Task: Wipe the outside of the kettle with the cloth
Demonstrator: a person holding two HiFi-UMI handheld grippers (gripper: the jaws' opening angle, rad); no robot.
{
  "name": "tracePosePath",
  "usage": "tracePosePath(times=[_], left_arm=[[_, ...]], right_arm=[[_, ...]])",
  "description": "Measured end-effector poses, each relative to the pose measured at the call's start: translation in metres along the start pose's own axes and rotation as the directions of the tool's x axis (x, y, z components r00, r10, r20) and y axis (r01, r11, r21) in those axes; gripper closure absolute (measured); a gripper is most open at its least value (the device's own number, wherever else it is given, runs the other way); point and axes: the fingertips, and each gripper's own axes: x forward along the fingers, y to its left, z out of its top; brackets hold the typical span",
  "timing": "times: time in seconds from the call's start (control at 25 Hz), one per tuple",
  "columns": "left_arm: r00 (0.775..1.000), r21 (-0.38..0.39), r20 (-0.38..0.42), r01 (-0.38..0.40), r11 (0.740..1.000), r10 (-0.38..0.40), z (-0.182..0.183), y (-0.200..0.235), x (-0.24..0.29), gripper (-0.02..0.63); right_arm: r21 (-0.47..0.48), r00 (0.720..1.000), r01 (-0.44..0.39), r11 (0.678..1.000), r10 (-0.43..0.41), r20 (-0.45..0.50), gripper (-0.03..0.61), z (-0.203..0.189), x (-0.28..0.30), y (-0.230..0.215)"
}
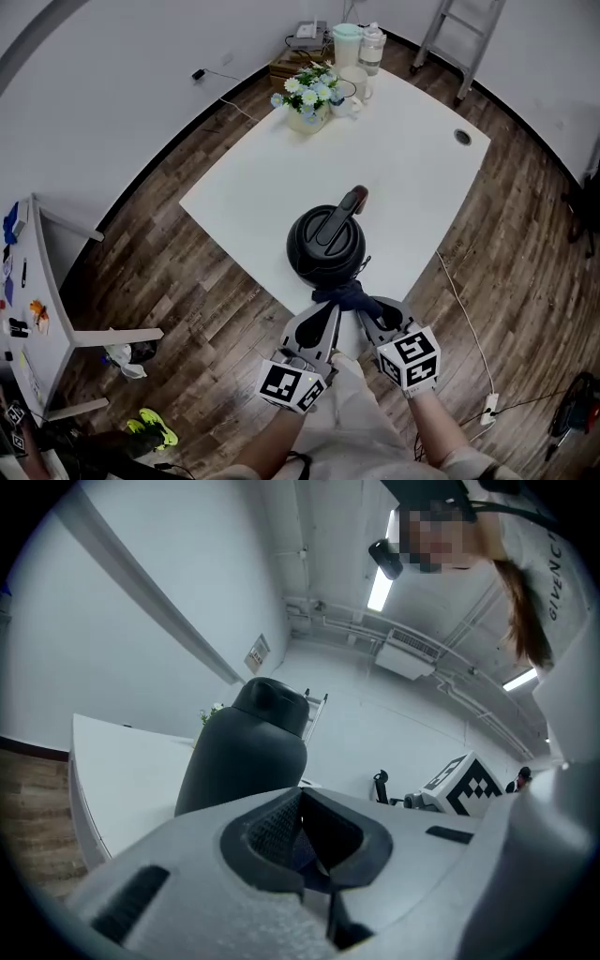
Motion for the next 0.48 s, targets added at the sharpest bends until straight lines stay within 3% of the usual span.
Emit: tracePosePath(times=[0.12, 0.24, 0.32, 0.48], left_arm=[[0.999, 0.045, 0.001, 0.034, 0.998, -0.034, 0.005, -0.009, 0.008, 0.606], [0.996, 0.121, 0.019, 0.083, 0.989, -0.086, 0.025, -0.030, 0.014, 0.606], [0.991, 0.156, 0.048, 0.116, 0.981, -0.125, 0.045, -0.045, 0.020, 0.606], [0.980, 0.187, 0.097, 0.152, 0.971, -0.172, 0.078, -0.062, 0.032, 0.606]], right_arm=[[-0.168, 0.996, 0.088, 0.982, -0.083, 0.037, 0.517, 0.022, -0.024, -0.004], [-0.388, 0.980, 0.191, 0.902, -0.153, 0.127, 0.515, 0.067, -0.063, -0.003], [-0.434, 0.961, 0.255, 0.864, -0.179, 0.209, 0.515, 0.102, -0.085, -0.003], [-0.425, 0.925, 0.339, 0.839, -0.217, 0.311, 0.515, 0.155, -0.100, -0.012]])
